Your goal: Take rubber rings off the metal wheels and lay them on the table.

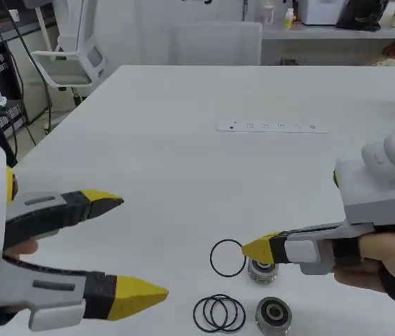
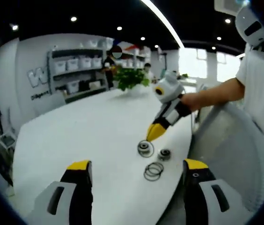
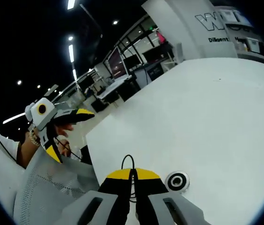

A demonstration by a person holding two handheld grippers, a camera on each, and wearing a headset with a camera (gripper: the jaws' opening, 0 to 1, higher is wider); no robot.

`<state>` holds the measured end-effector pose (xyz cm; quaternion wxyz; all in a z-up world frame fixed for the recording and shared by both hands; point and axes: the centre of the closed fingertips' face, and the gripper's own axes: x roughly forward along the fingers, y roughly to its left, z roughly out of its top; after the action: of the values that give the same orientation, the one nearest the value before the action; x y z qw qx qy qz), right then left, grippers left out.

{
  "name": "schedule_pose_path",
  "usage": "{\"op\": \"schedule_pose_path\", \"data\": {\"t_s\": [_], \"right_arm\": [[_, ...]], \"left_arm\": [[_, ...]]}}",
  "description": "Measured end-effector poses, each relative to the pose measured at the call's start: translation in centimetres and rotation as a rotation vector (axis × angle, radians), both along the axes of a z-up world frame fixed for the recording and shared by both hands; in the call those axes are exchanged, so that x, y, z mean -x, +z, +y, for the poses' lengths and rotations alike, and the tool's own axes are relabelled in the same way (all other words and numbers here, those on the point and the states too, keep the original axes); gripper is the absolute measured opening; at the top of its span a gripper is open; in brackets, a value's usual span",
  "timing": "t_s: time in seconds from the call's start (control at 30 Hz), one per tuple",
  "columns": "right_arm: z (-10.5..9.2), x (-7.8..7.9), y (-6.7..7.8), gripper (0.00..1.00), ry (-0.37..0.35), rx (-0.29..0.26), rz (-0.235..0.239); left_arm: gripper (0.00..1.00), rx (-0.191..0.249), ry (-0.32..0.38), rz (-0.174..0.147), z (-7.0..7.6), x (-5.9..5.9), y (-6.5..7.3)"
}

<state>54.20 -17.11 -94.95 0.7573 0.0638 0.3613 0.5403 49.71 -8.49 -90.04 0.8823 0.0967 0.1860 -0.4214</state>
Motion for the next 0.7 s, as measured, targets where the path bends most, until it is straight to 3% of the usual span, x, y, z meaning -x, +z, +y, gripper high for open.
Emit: {"op": "schedule_pose_path", "data": {"t_s": [0.13, 0.7], "right_arm": [[0.4, 0.8, -0.8, 0.00, 0.034, 0.020, 0.017], [0.8, 3.3, -4.5, 0.00, 0.162, 0.152, 0.036]], "left_arm": [[0.82, 0.009, 0.028, 0.030, 0.5, 0.3, -0.9], [0.81, 0.003, 0.036, 0.077, -0.1, 1.2, -2.6]]}}
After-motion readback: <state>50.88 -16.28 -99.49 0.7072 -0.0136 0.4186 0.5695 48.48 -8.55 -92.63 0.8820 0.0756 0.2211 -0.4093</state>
